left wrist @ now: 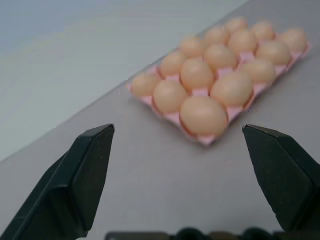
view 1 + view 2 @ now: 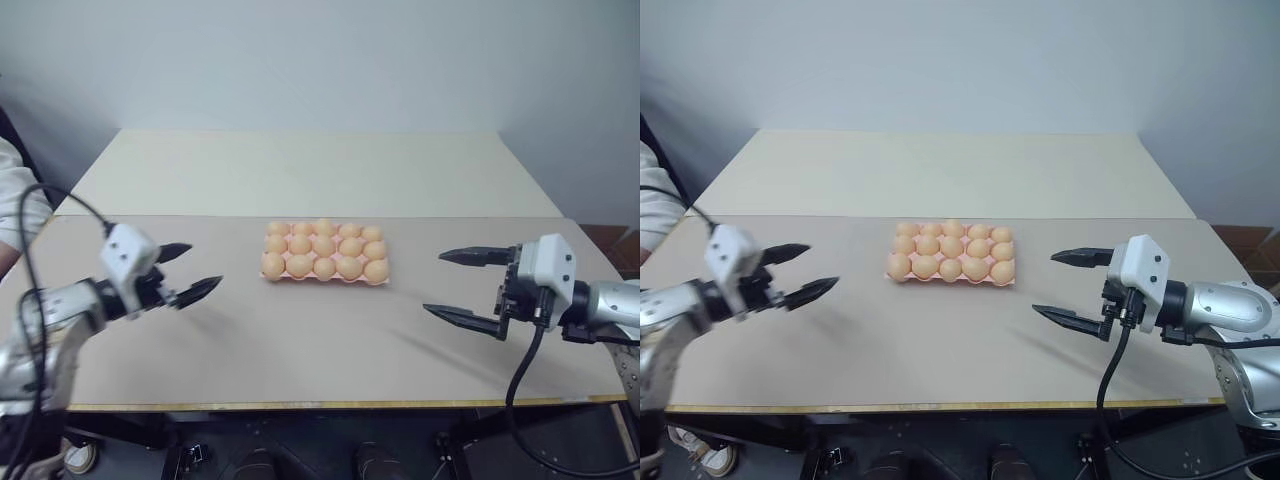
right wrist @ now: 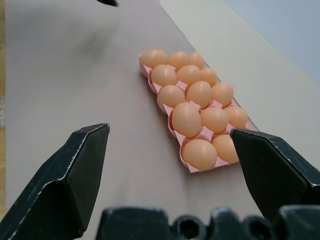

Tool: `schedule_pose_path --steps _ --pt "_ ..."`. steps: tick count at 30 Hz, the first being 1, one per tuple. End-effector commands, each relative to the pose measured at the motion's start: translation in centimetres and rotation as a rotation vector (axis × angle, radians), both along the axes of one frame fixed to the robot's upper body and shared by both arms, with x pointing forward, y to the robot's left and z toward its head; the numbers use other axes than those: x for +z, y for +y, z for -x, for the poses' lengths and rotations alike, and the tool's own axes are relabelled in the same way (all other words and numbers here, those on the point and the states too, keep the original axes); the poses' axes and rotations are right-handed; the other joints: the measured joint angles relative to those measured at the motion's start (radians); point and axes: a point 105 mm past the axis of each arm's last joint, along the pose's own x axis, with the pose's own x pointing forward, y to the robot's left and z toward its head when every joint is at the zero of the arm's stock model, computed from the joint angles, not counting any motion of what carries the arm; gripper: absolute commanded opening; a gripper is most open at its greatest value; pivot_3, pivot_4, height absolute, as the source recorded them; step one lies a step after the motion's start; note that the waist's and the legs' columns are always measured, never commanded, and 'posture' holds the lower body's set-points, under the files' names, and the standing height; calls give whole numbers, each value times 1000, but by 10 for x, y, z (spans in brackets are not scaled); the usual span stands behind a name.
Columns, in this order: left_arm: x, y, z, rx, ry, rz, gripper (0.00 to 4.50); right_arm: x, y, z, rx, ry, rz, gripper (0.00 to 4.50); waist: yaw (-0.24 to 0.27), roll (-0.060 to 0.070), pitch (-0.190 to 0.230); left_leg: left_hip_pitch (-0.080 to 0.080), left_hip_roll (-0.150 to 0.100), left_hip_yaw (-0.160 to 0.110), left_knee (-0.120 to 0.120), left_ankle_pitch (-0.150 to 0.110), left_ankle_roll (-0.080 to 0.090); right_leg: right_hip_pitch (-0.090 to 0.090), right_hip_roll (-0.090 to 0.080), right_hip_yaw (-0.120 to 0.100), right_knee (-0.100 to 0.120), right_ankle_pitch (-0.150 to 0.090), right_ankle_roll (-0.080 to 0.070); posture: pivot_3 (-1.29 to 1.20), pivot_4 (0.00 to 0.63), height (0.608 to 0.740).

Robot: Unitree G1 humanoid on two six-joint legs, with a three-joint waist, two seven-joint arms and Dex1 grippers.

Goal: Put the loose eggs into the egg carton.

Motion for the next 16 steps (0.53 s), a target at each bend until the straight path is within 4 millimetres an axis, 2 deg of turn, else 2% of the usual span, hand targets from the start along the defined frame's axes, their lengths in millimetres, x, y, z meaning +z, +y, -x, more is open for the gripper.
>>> schedule_pose_path --steps 1,7,16 --pt "12 10 30 1 7 7 4485 6 1 -2 13 -36 8 4500 4 0 0 0 0 0 0 0 0 1 0 0 0 0 0 0 150 740" --pt "5 10 66 18 67 73 4485 4 3 -7 39 -25 11 4500 16 0 0 1 0 1 0 0 0 1 0 0 0 0 0 0 150 740" --pt "9 7 75 36 84 94 4485 -1 2 -9 60 10 15 4500 11 0 0 2 0 1 0 0 0 1 0 0 0 0 0 0 150 740"
